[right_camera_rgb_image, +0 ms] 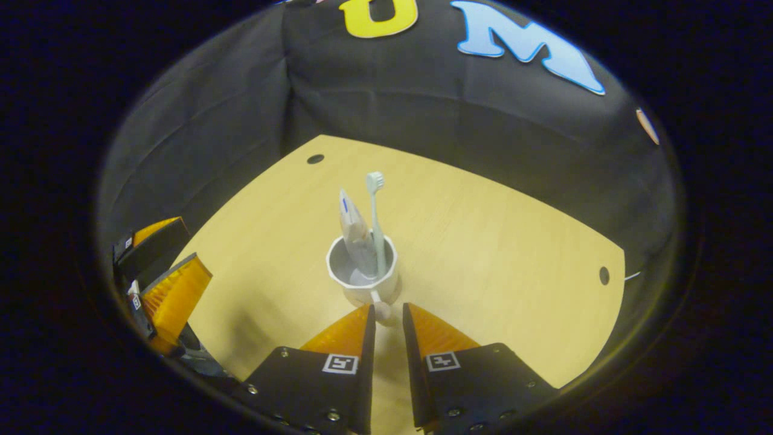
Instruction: Put the toothbrush and toothpaste on the desktop into the cup, then pick up the cup and place it on the coaster on the desktop.
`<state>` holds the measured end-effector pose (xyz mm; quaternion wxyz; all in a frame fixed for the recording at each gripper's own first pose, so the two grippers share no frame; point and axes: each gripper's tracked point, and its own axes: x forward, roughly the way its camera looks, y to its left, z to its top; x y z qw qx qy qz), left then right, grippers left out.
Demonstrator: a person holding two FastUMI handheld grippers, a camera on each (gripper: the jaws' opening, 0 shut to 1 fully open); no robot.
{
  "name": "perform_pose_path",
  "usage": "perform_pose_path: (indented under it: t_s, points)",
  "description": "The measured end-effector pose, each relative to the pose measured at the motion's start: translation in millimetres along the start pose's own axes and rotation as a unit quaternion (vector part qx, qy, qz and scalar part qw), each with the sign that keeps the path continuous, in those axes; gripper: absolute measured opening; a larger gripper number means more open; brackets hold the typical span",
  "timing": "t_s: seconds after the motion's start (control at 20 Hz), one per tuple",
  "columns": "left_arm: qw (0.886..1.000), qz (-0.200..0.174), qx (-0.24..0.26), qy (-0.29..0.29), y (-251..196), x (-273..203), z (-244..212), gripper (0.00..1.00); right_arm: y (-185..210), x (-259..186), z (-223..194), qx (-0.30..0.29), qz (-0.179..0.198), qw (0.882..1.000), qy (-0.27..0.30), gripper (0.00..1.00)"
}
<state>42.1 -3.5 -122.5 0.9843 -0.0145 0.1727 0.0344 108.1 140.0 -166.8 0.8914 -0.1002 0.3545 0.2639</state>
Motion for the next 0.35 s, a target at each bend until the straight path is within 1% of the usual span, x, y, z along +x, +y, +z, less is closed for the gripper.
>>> perform_pose_path:
  t_s: [0.1, 0.2, 0.25, 0.3, 0.35]
  points:
    - [1.000, -0.013, -0.001, -0.013, -11, 3, 18, 0.92, -11, -18, 5, 0.018, -0.031, 0.999, -0.038, 0.26]
    - [0.999, -0.022, 0.000, -0.029, -20, 3, 35, 0.92, -21, -38, 11, 0.039, -0.063, 0.994, -0.081, 0.26]
    - [0.999, -0.027, 0.000, -0.036, -25, 2, 44, 0.92, -24, -49, 16, 0.048, -0.073, 0.991, -0.102, 0.29]
    - [0.999, -0.032, 0.001, -0.043, -29, 0, 51, 0.89, -26, -59, 19, 0.056, -0.084, 0.988, -0.120, 0.34]
    - [0.998, -0.036, 0.002, -0.050, -34, -1, 58, 0.91, -28, -69, 18, 0.064, -0.096, 0.984, -0.133, 0.35]
